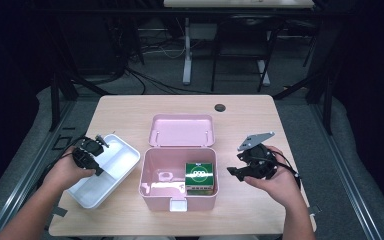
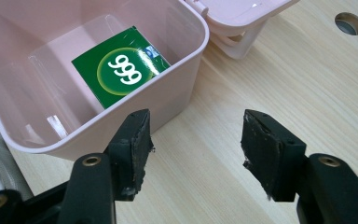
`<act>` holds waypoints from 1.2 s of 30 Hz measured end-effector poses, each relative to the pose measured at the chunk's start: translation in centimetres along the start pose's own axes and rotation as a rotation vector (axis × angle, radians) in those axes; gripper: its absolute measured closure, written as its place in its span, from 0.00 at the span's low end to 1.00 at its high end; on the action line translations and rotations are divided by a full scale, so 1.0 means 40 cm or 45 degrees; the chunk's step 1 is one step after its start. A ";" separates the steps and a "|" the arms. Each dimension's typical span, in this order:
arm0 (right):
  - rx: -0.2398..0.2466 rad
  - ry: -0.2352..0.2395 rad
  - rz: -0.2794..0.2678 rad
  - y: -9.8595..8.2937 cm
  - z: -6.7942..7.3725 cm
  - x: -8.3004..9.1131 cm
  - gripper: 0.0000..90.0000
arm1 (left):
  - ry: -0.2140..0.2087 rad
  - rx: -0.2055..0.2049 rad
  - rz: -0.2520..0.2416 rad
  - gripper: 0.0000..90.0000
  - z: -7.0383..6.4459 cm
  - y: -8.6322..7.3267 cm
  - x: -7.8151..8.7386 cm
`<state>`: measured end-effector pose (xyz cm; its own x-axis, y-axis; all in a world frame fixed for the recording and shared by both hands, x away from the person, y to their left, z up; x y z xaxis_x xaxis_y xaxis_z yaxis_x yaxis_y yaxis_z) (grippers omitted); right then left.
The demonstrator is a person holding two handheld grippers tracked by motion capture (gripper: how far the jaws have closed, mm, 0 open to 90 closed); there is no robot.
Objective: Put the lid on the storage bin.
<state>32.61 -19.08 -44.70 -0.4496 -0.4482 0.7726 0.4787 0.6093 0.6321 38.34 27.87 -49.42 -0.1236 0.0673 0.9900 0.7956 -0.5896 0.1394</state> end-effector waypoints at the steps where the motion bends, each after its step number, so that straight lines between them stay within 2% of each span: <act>1: -0.005 0.000 -0.006 0.000 0.000 -0.001 0.46 | 0.000 -0.003 -0.013 0.99 -0.001 0.000 0.012; 3: -0.007 0.001 -0.003 -0.001 -0.001 0.000 0.46 | 0.003 -0.004 -0.026 1.00 -0.002 0.000 0.025; 6: -0.011 0.000 -0.006 -0.001 -0.003 0.004 0.46 | 0.014 -0.024 -0.065 1.00 -0.010 0.003 0.076; 8: -0.010 0.000 -0.010 -0.002 -0.004 0.004 0.46 | 0.023 -0.039 -0.071 1.00 -0.016 0.004 0.102; 9: -0.010 0.000 -0.010 -0.002 -0.004 0.004 0.46 | 0.023 -0.039 -0.071 1.00 -0.016 0.004 0.102; 10: -0.010 -0.003 -0.008 -0.003 -0.005 0.003 0.46 | 0.025 -0.059 -0.078 1.00 -0.023 0.005 0.126; 12: -0.010 -0.005 -0.006 -0.003 -0.005 0.003 0.46 | 0.026 -0.064 -0.081 1.00 -0.027 0.005 0.137; 13: -0.013 -0.006 -0.004 -0.003 -0.005 0.003 0.46 | 0.021 -0.086 -0.083 1.00 -0.036 0.006 0.158; 14: -0.013 -0.005 -0.005 -0.003 -0.005 0.003 0.46 | 0.021 -0.086 -0.083 1.00 -0.036 0.006 0.158; 21: -0.015 0.005 -0.015 -0.003 -0.005 0.003 0.46 | 0.029 -0.170 -0.097 1.00 -0.073 0.025 0.223; 22: -0.016 0.006 -0.018 -0.003 -0.005 0.003 0.46 | 0.029 -0.170 -0.097 1.00 -0.073 0.025 0.223; 23: -0.010 0.004 -0.021 -0.003 -0.004 0.003 0.46 | 0.037 -0.203 -0.087 1.00 -0.081 0.032 0.234; 25: -0.008 0.000 -0.022 -0.002 -0.004 0.003 0.46 | 0.042 -0.212 -0.085 1.00 -0.085 0.036 0.238; 26: -0.005 -0.004 -0.021 -0.001 -0.003 0.004 0.46 | 0.035 -0.243 -0.075 1.00 -0.094 0.045 0.244; 27: -0.003 0.002 -0.029 -0.001 -0.003 0.004 0.46 | 0.035 -0.243 -0.075 1.00 -0.094 0.045 0.244; 28: -0.002 0.001 -0.024 -0.001 -0.003 0.005 0.46 | 0.038 -0.275 -0.067 0.99 -0.106 0.055 0.246; 31: -0.010 -0.010 -0.025 -0.002 -0.005 0.006 0.46 | 0.040 -0.321 -0.061 0.99 -0.124 0.072 0.246; 32: -0.010 -0.010 -0.025 -0.002 -0.005 0.006 0.46 | 0.040 -0.321 -0.061 0.99 -0.124 0.072 0.246; 33: -0.009 -0.006 -0.013 -0.003 -0.006 0.008 0.46 | 0.044 -0.351 -0.055 0.99 -0.136 0.086 0.245; 34: -0.015 -0.002 -0.041 -0.003 -0.005 0.004 0.46 | 0.047 -0.372 -0.050 0.99 -0.141 0.093 0.245; 36: -0.018 -0.003 -0.042 -0.003 -0.005 0.004 0.46 | 0.052 -0.413 -0.054 0.99 -0.153 0.106 0.245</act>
<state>32.64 -19.37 -44.66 -0.4674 -0.4664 0.7510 0.4741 0.5847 0.6582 36.88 21.09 -39.25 -0.1818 0.0689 0.9809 0.5594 -0.8131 0.1608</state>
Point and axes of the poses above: each handheld gripper's, and its own axes: x roughly backward along the jaws, y roughly out of its top, z roughly to its left, the point moved 2 cm from there along -x, roughly forward along the jaws, and after that the axes turned 1 degree about x, right-handed, at the moved point
